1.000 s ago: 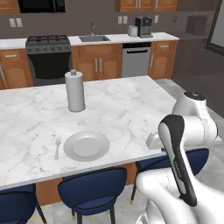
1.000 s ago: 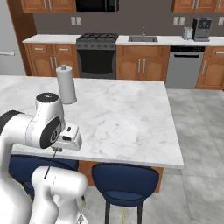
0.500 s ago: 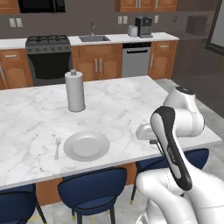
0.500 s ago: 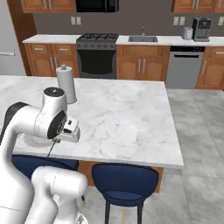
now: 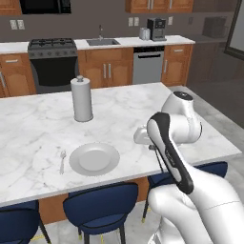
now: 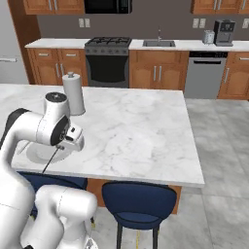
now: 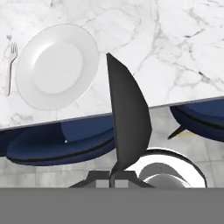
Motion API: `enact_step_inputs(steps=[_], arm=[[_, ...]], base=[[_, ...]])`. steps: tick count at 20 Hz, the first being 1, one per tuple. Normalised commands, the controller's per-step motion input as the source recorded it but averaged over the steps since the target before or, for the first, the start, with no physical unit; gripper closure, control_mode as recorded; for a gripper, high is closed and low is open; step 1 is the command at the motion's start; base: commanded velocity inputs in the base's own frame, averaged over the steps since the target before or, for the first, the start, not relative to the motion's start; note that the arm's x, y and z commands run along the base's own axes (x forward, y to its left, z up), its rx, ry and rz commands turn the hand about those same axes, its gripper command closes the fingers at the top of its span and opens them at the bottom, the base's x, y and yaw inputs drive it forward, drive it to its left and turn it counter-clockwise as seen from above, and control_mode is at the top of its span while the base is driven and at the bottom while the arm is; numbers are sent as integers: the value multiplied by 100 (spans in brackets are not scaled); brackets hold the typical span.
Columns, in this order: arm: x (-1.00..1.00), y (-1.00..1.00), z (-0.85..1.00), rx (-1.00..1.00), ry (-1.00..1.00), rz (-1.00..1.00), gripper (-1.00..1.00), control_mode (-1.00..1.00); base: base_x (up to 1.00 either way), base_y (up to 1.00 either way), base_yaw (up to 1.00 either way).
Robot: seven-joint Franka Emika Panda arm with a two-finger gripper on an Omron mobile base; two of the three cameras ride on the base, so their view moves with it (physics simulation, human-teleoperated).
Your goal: Take the fork and place it on the left side of the plate. Then take the spoon and place it on the right side of the plate. Make sure they're directly next to the plate.
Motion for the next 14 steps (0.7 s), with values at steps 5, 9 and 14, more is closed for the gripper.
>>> enact_step_inputs(steps=[5, 9, 14], arm=[[59, -22, -13, 11, 0, 0, 100, -100], [41, -10, -19, 14, 0, 0, 100, -100], [30, -1, -22, 11, 0, 0, 100, -100]], base=[[0, 0, 0], [0, 0, 0], [0, 0, 0]])
